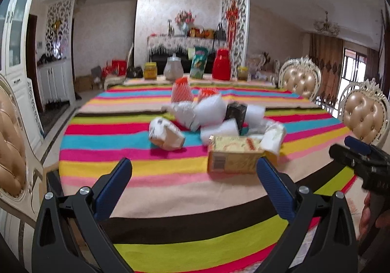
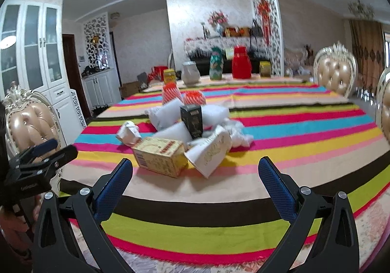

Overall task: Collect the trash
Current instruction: 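Grasp the yellow medicine box with left tool while right tool grasps white gold-patterned paper bag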

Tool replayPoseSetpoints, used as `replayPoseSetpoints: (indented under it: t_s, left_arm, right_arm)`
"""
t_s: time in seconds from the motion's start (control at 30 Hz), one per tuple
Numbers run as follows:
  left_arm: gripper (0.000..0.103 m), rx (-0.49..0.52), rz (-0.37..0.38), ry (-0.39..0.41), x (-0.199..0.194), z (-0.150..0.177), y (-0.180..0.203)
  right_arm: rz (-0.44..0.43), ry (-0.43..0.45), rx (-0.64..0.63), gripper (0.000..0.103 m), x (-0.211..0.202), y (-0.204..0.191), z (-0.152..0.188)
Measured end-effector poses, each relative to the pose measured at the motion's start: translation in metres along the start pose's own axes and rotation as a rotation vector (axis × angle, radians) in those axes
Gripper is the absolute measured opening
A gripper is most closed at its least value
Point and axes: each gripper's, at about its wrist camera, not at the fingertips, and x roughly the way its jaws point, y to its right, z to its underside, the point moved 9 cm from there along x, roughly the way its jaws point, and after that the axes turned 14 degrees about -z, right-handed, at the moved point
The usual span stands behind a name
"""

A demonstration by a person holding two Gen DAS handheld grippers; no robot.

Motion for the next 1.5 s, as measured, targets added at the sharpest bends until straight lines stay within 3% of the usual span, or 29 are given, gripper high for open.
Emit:
replayPoseSetpoints:
  t_s: [0.2,0.3,0.47,0.53,0.63,0.67,0.9,1.07,1.13,1.33,1.43,1.5]
  left_arm:
    - [0.099,0.067,-0.080,-0.078,0.043,0.011,0.003]
    - [0.099,0.054,-0.100,-0.139,0.064,0.018,0.004]
    - [0.099,0.011,-0.118,-0.183,0.078,0.022,0.001]
    - [0.099,0.009,-0.115,-0.202,0.081,0.023,0.001]
    - [0.099,-0.024,-0.053,-0.235,0.084,0.023,0.006]
    - [0.099,-0.034,-0.033,-0.246,0.085,0.023,0.009]
    - [0.099,-0.134,0.050,-0.294,0.095,0.015,0.043]
    - [0.099,-0.207,0.062,-0.314,0.104,0.002,0.082]
    - [0.099,-0.236,0.029,-0.342,0.115,-0.001,0.094]
    - [0.099,-0.378,-0.170,-0.472,0.155,-0.007,0.093]
    - [0.099,-0.374,-0.198,-0.533,0.170,-0.008,0.098]
    - [0.098,-0.313,-0.213,-0.565,0.177,-0.003,0.106]
  right_arm:
    - [0.052,-0.095,0.123,0.097,0.055,0.038,-0.004]
    - [0.064,-0.157,0.235,0.097,0.092,0.059,0.000]
    - [0.074,-0.229,0.287,0.097,0.133,0.070,0.004]
    - [0.072,-0.247,0.296,0.091,0.141,0.072,0.006]
    - [0.011,-0.272,0.317,0.064,0.149,0.070,0.013]
    - [-0.020,-0.272,0.322,0.056,0.148,0.069,0.015]
    - [-0.028,-0.137,0.263,0.053,0.102,0.080,0.007]
    - [-0.022,-0.070,0.285,0.053,0.065,0.106,0.001]
    - [-0.020,-0.051,0.290,0.053,0.054,0.115,-0.004]
    - [-0.026,0.004,0.313,0.054,0.030,0.139,-0.011]
    - [-0.030,0.015,0.330,0.054,0.029,0.148,-0.010]
    - [-0.043,0.014,0.347,0.054,0.031,0.152,-0.008]
